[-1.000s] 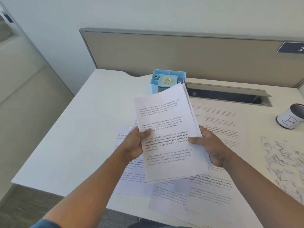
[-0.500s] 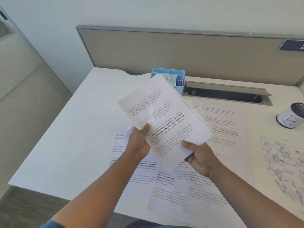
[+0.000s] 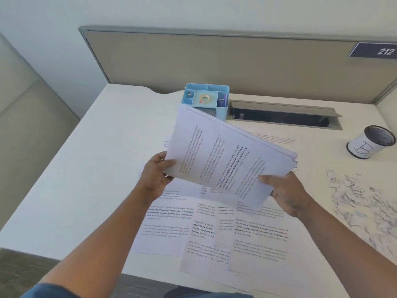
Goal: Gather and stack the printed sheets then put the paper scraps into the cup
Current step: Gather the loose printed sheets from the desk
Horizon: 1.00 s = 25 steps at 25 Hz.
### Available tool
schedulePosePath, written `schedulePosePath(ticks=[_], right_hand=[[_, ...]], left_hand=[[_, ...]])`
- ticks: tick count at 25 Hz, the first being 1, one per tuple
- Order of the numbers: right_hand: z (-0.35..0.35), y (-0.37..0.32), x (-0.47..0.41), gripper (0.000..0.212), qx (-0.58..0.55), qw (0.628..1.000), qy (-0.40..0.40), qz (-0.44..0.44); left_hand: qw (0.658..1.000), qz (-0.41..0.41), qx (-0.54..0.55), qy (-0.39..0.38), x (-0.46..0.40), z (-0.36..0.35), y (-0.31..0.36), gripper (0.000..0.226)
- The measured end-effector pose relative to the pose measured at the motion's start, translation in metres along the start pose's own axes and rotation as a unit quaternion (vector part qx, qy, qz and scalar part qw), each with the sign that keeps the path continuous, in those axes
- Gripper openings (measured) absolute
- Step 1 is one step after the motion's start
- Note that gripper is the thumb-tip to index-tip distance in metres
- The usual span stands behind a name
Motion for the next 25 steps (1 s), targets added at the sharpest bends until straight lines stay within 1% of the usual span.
schedulePosePath(ticks=[2,3,4,6,8,10,12,13,16,20,21,24,25], right_hand=[[0.017,-0.004,0.000,0.037,0.005,1.000,0.016,0.013],[0.024,-0.005,0.000,0.038,0.014,0.999,0.024,0.022],[0.029,-0.006,0.001,0.040,0.024,0.999,0.030,0.033],[0.039,-0.007,0.003,0.042,0.042,0.997,0.033,0.053],[0.048,-0.002,0.003,0.039,0.066,0.995,0.038,0.057],[0.058,0.009,0.004,0.034,0.093,0.994,0.044,0.047],[0.063,0.021,0.005,0.032,0.106,0.993,0.037,0.040],[0.064,0.026,0.005,0.030,0.112,0.992,0.032,0.039],[0.067,0.028,0.004,0.027,0.117,0.992,0.022,0.046],[0.069,0.022,0.001,0.028,0.127,0.991,0.003,0.053],[0.070,0.023,0.001,0.028,0.132,0.990,-0.001,0.051],[0.071,0.026,0.001,0.030,0.143,0.989,-0.005,0.048],[0.071,0.026,0.001,0.029,0.144,0.988,-0.006,0.050]], left_hand=[[0.988,-0.020,-0.148,-0.039,0.002,-0.008,-0.004,0.030],[0.978,-0.034,-0.200,-0.053,0.004,-0.013,-0.009,0.033],[0.970,-0.047,-0.230,-0.060,0.007,-0.019,-0.014,0.037],[0.965,-0.076,-0.246,-0.054,0.015,-0.031,-0.024,0.040],[0.961,-0.102,-0.254,-0.045,0.021,-0.038,-0.035,0.036],[0.957,-0.098,-0.266,-0.054,0.026,-0.043,-0.052,0.036],[0.964,-0.078,-0.249,-0.048,0.033,-0.045,-0.066,0.041],[0.969,-0.073,-0.234,-0.043,0.035,-0.046,-0.069,0.040],[0.976,-0.078,-0.199,-0.027,0.037,-0.047,-0.070,0.037],[0.983,-0.079,-0.168,0.011,0.042,-0.045,-0.070,0.045],[0.984,-0.079,-0.158,0.012,0.043,-0.045,-0.071,0.044],[0.990,-0.088,-0.114,0.010,0.049,-0.049,-0.074,0.029],[0.991,-0.089,-0.103,0.015,0.050,-0.050,-0.075,0.029]])
Point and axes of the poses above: each hand's wrist, its own x-axis away from the middle knuckle, its own z-axis out of the back of the hand, y = z × x, the point moved 5 cm from there along -x, towards the middle knuckle, and after that the axes turned 10 degrees about x, right-handed, at the moved point
